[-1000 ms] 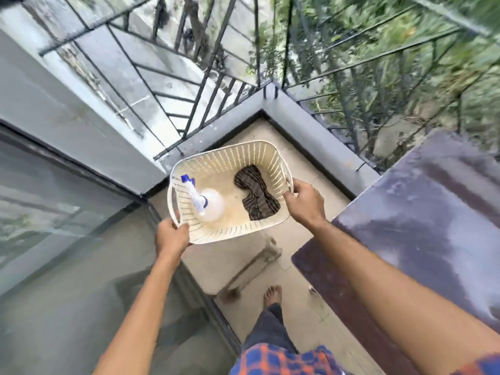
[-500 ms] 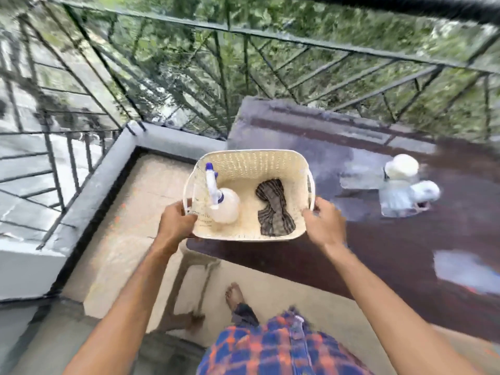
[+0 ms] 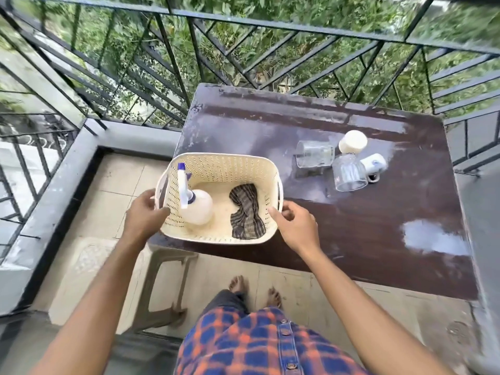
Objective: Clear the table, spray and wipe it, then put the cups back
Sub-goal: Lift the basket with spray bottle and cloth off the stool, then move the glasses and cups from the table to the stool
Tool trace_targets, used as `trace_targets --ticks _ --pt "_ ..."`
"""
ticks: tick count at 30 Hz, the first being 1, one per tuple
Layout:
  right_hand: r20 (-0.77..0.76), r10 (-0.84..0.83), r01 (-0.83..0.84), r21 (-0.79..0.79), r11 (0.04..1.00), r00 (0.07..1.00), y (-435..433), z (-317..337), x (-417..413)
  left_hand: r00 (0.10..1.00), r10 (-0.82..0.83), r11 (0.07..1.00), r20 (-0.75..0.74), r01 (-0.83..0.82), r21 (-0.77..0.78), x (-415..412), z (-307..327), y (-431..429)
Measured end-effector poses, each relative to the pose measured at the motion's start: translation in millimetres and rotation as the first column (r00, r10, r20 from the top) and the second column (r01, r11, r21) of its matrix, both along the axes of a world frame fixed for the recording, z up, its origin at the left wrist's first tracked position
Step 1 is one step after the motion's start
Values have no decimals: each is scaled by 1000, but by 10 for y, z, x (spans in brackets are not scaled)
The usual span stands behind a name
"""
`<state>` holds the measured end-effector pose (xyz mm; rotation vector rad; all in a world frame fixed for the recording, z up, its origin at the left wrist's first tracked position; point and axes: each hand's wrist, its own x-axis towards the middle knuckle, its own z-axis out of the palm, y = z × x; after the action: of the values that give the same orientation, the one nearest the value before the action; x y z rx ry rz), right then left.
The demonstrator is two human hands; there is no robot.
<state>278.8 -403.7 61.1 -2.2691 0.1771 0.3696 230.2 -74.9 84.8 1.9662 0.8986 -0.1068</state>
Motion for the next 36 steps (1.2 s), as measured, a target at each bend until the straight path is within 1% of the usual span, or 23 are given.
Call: trace_targets --ticks 1,3,5,8,10,13,16,18,20,23,26,28,31,36 --pt "8 -19 19 6 1000 1000 -39 -10 7 998 15 996 59 -20 82 -2 33 -12" --pt "22 -72 72 23 997 997 -105 -15 64 972 -4 967 236 -56 249 78 161 -44" --pt "23 -158 156 48 987 987 -186 -13 147 908 -133 937 398 -16 350 296 295 -87" --pt "75 -280 278 39 960 957 -369 20 311 802 -309 878 512 33 478 615 389 -281" --pt "102 -337 338 3 941 936 -521 48 443 758 -386 860 525 91 502 845 414 -492" --pt "112 -442 444 9 896 890 -788 11 601 730 -508 827 457 266 495 1213 418 -938" --pt "109 -508 513 -11 859 854 -1083 -94 777 717 -598 786 358 440 434 1578 386 -1511" --pt "83 -509 513 -48 857 857 -1240 -160 917 694 -666 737 274 555 386 1835 285 -1888" --pt "57 -481 484 -83 871 875 -1350 -236 1043 656 -735 668 172 655 354 2096 143 -2223" --pt "58 -424 428 -109 897 904 -1426 -379 1177 625 -781 589 -2 737 331 2419 -93 -2588" --pt "76 -388 394 -99 914 919 -1450 -487 1288 588 -784 500 -198 788 360 2640 -362 -2775" --pt "77 -399 405 -87 910 914 -1471 -543 1335 578 -766 485 -281 806 339 2742 -504 -2835" --pt "106 -408 415 -54 908 907 -1439 -598 1334 582 -756 506 -299 809 298 2793 -630 -2811" --pt "159 -453 457 15 889 877 -1431 -658 1327 628 -763 579 -156 770 269 2775 -703 -2732"
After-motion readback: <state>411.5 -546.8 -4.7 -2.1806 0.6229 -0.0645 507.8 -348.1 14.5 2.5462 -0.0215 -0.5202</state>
